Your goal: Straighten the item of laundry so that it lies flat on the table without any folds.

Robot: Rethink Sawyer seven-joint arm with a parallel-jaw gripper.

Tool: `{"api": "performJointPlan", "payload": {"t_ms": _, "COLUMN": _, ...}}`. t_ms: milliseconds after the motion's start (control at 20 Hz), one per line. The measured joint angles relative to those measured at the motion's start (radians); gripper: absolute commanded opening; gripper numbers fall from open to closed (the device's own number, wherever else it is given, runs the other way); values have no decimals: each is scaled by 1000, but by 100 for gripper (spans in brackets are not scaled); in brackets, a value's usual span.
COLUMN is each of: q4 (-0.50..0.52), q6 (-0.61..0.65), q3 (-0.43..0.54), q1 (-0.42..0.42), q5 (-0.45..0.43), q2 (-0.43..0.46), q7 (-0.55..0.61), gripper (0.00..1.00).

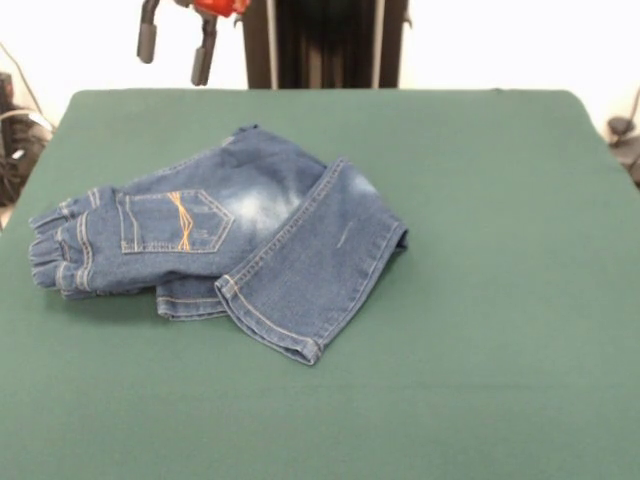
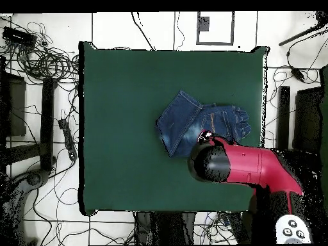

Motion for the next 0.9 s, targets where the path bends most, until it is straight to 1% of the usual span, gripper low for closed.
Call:
{"api": "performJointPlan", "payload": {"t_ms": 150, "q4": 4, "q6": 0, "q3": 5, "q1": -23, "q5": 46, "q2": -3, "q7": 0, "gripper": 100}}
{"api": "performJointPlan", "payload": {"t_ms": 300, "q4": 4, "q6": 0, "q3": 4, "q1": -67, "q5": 101, "q2": -2, "q7": 0, "gripper": 100}}
{"api": "performJointPlan", "payload": {"t_ms": 500, "q4": 4, "q6": -11, "q3": 1, "q1": -96, "q5": 127, "q2": 7, "q7": 0, "gripper": 100}}
{"api": "performJointPlan", "payload": {"t_ms": 900, "q4": -12, "q6": -69, "q3": -12, "q1": -30, "q5": 135, "q2": 90, "q7": 0, "gripper": 100}}
